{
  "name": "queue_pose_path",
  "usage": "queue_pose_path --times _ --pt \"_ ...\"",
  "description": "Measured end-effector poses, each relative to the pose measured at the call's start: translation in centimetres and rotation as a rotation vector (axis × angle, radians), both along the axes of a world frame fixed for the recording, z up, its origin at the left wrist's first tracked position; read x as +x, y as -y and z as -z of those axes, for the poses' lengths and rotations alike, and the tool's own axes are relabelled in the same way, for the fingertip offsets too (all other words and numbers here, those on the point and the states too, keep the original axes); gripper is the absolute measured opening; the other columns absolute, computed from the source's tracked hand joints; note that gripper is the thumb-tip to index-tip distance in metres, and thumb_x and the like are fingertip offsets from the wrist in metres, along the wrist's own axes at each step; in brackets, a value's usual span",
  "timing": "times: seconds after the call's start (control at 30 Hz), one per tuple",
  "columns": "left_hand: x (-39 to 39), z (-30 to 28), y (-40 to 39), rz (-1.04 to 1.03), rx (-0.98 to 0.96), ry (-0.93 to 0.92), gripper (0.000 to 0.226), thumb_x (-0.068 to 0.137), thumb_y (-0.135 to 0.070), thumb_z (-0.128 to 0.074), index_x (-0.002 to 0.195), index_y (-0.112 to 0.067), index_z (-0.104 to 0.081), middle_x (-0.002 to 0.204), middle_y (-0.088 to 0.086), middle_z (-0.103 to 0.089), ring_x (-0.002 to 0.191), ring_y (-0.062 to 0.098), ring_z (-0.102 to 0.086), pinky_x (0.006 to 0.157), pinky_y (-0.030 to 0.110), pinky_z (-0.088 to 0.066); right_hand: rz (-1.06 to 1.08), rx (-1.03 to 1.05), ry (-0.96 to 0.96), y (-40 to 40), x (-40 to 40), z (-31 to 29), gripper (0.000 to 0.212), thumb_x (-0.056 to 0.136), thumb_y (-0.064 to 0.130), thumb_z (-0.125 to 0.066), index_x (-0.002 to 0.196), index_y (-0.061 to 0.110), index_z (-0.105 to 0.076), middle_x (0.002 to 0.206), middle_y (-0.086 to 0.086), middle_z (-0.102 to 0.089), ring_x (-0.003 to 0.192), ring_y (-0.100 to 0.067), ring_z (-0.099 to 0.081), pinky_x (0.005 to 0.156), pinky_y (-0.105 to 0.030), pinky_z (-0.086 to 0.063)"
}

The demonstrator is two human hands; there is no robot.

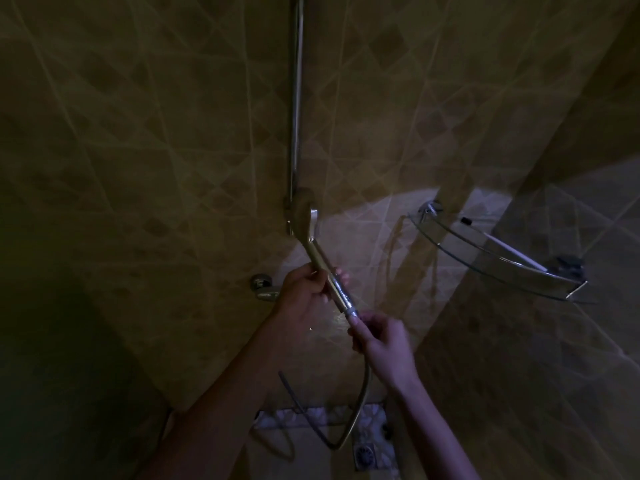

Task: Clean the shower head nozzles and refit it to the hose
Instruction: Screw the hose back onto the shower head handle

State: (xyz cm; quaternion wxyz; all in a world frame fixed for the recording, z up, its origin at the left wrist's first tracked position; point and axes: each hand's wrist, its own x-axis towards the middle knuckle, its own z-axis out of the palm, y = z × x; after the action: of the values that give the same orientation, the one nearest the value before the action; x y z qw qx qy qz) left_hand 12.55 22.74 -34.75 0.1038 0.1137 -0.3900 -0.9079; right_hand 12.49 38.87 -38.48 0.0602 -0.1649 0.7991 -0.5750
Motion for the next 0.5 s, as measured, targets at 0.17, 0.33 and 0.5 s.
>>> queue_pose_path --times 0.17,0.33,0.5 --pt "-0.9 -0.9 -1.0 -0.056 0.000 0.061 0.021 0.093 -0.015 -0.053 0.072 -0.008 -0.052 0.057 0.002 -0.054 0.051 0.014 -0.055 0.061 0.029 -0.049 0.021 0.104 -0.095 0.4 0.4 -0.3 0.021 0.091 0.032 -0.065 0.080 0.014 -0.069 0.061 -0.004 -0.069 0.053 -0.011 -0.064 0.057 -0.033 -0.051" --pt "-1.2 -0.1 -1.1 -0.082 -0.114 0.059 0.034 0.083 -0.028 -0.067 0.061 -0.012 -0.049 0.047 0.004 -0.046 0.044 0.015 -0.046 0.051 0.026 -0.042 -0.067 0.024 0.006 0.2 0.4 -0.4 0.017 0.092 0.024 -0.064 0.082 0.013 -0.071 0.062 -0.004 -0.068 0.053 -0.012 -0.062 0.054 -0.031 -0.050" --pt "-1.0 -0.8 -1.0 0.039 0.008 0.037 0.040 0.085 -0.032 -0.063 0.057 -0.019 -0.037 0.042 -0.003 -0.033 0.039 0.011 -0.034 0.047 0.026 -0.031 -0.142 -0.098 0.121 0.1 0.8 -0.6 0.015 0.094 0.011 -0.059 0.084 0.009 -0.069 0.066 -0.006 -0.066 0.055 -0.012 -0.058 0.053 -0.023 -0.047"
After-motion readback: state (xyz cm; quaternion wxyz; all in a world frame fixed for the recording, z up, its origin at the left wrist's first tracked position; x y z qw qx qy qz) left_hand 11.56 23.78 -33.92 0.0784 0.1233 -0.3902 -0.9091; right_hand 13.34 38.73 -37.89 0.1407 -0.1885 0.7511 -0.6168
